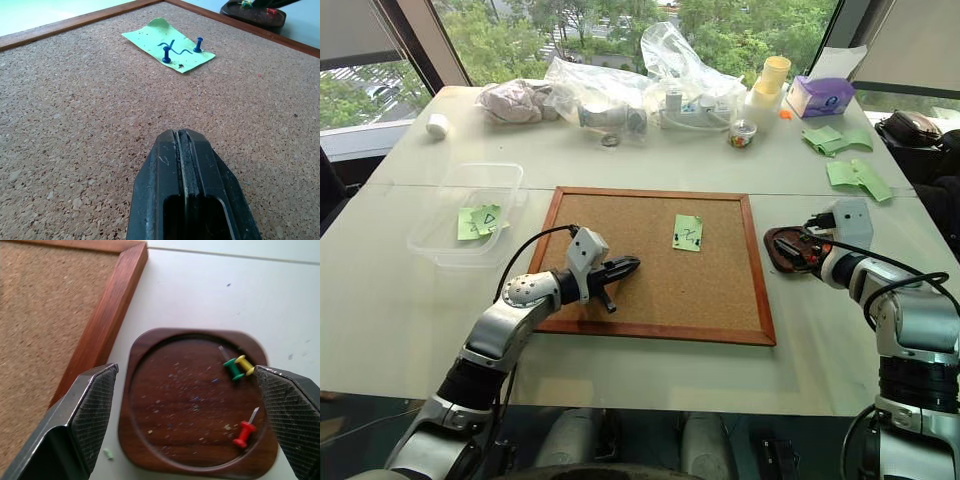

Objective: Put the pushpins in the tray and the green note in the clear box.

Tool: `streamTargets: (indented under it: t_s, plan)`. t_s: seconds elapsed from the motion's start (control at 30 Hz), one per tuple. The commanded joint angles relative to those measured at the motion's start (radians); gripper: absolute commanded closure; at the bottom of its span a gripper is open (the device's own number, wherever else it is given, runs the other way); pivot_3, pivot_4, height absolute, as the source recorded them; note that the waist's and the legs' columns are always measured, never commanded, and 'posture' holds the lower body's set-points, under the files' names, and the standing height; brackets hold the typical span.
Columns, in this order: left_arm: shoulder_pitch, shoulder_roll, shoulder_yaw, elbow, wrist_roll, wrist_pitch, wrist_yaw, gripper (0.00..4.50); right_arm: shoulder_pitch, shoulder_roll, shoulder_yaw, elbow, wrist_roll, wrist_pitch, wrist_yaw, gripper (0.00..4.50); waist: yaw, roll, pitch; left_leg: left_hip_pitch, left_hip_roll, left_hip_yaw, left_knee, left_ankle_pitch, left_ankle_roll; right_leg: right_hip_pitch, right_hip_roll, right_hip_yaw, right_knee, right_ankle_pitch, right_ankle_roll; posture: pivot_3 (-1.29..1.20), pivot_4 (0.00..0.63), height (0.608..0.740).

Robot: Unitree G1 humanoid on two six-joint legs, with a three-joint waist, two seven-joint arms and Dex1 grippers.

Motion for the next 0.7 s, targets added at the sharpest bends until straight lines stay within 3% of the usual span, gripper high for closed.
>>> streamTargets:
  t_s: [0.03,0.27,0.5,0.6,0.7]
  plan:
    - [0.017,-0.001,-0.023,0.015,0.008,0.009,-0.008,4.5,-0.04,0.01,-0.035,-0.076,0.043,-0.018,-0.002,0.05,0.0,0.0,0.0,0.0,0.0,0.0,0.0,0.0,0.0,0.0,0.0,0.0,0.0,0.0,0.0,0.0,0.15,0.74]
    - [0.014,-0.006,-0.025,0.02,0.011,0.005,-0.009,4.5,-0.101,0.064,0.097,-0.217,0.132,-0.003,0.065,0.05,-0.001,0.001,-0.001,0.0,0.0,-0.001,0.0,0.0,0.0,0.0,0.0,0.0,0.0,0.0,0.0,0.0,0.15,0.74]
    - [0.011,-0.008,-0.02,0.02,0.016,0.001,0.001,4.5,-0.122,0.142,0.27,-0.175,0.063,-0.065,0.043,0.05,0.003,0.001,-0.001,0.0,0.0,-0.001,0.0,-0.001,0.001,0.0,-0.001,0.0,0.0,0.0,0.0,0.0,0.15,0.74]
    - [0.019,-0.006,-0.016,0.009,0.014,0.006,0.006,4.5,-0.129,0.16,0.308,-0.139,0.033,-0.098,0.039,0.82,0.002,0.001,-0.001,0.0,-0.001,-0.001,0.0,-0.001,0.001,0.0,-0.001,0.0,0.0,0.0,0.0,0.0,0.15,0.74]
    - [0.027,-0.004,-0.014,0.0,0.013,0.009,0.011,4.5,-0.135,0.169,0.338,-0.106,0.005,-0.125,0.042,2.35,0.001,0.001,-0.001,0.0,-0.001,-0.001,0.0,-0.001,0.001,0.0,-0.001,0.0,0.0,0.0,0.0,0.0,0.15,0.74]
